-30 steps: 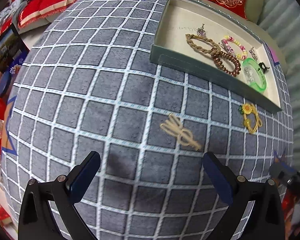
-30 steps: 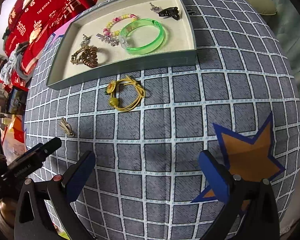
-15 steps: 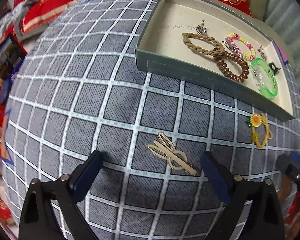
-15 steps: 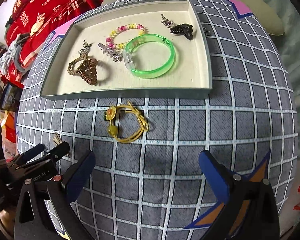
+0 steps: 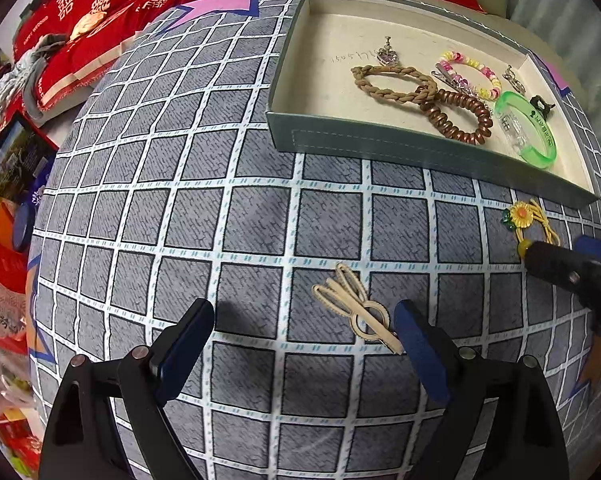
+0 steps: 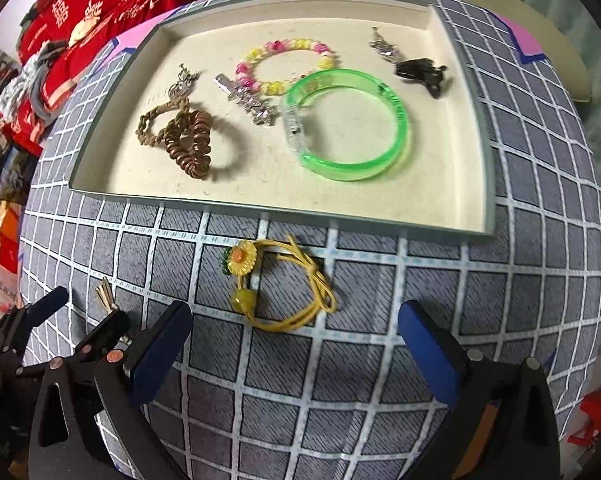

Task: Organize jewelry
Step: 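Grasp the beige bow hair clip with left tool while right tool grasps yellow flower hair tie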

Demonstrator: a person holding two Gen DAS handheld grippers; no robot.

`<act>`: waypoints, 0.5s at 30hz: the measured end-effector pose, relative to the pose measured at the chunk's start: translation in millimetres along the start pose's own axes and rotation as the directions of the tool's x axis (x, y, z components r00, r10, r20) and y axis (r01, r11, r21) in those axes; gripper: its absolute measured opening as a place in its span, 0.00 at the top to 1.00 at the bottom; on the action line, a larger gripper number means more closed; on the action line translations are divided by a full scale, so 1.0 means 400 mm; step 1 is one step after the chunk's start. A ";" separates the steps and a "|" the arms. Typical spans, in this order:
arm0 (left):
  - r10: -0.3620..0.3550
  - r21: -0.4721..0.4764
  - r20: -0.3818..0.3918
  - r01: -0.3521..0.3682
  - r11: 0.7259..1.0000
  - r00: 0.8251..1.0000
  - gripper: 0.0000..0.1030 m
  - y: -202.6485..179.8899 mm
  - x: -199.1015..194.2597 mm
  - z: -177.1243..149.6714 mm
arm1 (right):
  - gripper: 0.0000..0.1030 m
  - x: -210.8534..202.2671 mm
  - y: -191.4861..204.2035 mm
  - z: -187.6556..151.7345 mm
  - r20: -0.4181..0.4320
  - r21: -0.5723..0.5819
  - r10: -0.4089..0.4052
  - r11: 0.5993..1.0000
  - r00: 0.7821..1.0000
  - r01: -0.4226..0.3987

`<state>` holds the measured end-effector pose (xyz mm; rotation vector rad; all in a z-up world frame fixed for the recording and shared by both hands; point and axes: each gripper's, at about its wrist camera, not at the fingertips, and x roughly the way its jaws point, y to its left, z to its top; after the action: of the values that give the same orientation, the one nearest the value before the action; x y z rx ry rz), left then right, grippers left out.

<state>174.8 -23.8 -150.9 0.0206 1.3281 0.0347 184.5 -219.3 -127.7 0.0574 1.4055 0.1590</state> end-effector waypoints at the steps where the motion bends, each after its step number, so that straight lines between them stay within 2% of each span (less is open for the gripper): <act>1: -0.004 0.000 -0.001 0.004 1.000 1.000 0.04 0.004 0.001 0.000 | 0.00 0.007 0.004 0.002 -0.003 -0.004 -0.007 1.000 1.000 0.007; 4: -0.012 0.000 -0.005 0.012 1.000 1.000 0.04 0.012 0.005 0.003 | 0.01 0.025 0.023 0.010 0.001 -0.021 -0.056 0.998 0.998 0.056; 6: -0.035 0.000 -0.004 0.035 0.999 0.999 0.13 0.020 0.001 0.001 | 0.02 0.030 0.035 0.012 0.005 -0.035 -0.083 0.996 0.997 0.083; 8: -0.033 0.013 -0.004 0.033 0.999 0.999 0.15 0.024 0.000 -0.001 | 0.08 0.032 0.050 0.014 0.014 -0.054 -0.112 0.992 0.994 0.113; 12: -0.055 0.026 -0.001 0.055 0.998 0.998 0.27 0.000 -0.016 -0.003 | 0.21 0.025 0.061 0.013 0.028 -0.077 -0.132 0.988 0.991 0.134; 13: -0.058 0.031 0.001 0.057 0.998 0.998 0.28 -0.019 -0.020 0.000 | 0.26 0.023 0.068 0.013 0.030 -0.077 -0.131 0.988 0.991 0.133; 15: -0.068 0.046 0.001 0.068 0.997 0.998 0.37 -0.037 -0.026 0.001 | 0.35 0.014 0.069 0.007 0.034 -0.077 -0.130 0.988 0.991 0.132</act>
<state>173.0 -39.2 -141.1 0.0142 1.3266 -0.0533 186.1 -191.2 -129.1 -0.0980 1.3681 0.1044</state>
